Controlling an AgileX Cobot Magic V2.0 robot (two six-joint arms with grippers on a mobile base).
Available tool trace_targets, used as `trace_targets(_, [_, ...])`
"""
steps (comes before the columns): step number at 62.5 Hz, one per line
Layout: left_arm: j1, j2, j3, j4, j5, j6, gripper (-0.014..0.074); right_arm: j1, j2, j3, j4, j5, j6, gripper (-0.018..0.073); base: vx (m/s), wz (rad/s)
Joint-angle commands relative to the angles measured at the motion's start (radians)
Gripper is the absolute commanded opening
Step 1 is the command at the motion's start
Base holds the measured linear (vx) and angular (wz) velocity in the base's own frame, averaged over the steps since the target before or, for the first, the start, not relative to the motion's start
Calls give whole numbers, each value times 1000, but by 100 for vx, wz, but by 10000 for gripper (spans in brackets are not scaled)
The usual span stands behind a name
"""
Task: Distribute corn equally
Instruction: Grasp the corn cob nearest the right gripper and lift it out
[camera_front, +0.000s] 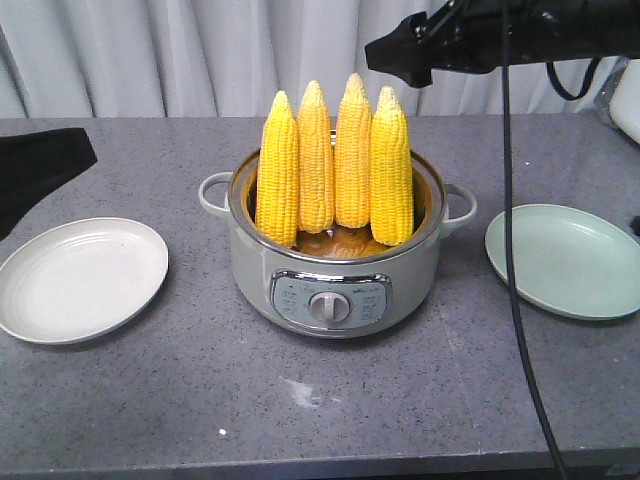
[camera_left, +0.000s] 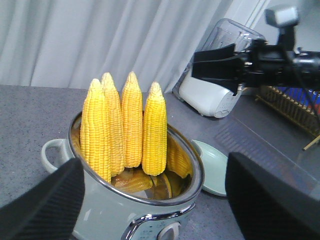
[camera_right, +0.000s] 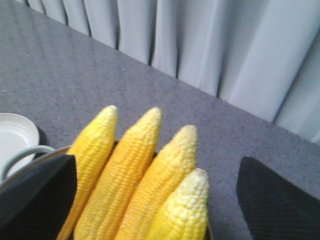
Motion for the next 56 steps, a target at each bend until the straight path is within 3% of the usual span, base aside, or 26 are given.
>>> trace_targets(1, [0,-2,-35,-58,-9,1,564,-1,41,-87,-12,-46,55,611,0,0])
trace_targets(17, [0,-2,-35,-58,-10,1,564,-2,126,-97,-65,-8,97,592,0,0])
trace_targets(25, [0,-2,-35,-58,-11,1,564,-2,127,-97,-82,22,97,540,0,0])
trace_targets(31, [0,-2,-35,-58,-11,1,564,-2,127,-97,-90,53,97,440,0,0])
trace_targets(48, [0,-2,-35,-58,-14,1,564,-1,125,-97,-100,79,57,18,0,0])
trace_targets(50, [0,-2,-35,-58,-14,1,564,-1,120,-97,-100,79,56,-16,0,0])
trace_targets(56, [0,-2,-35,-58,-14,1,564,-1,90,-97,-98,78,56,-9,0,0])
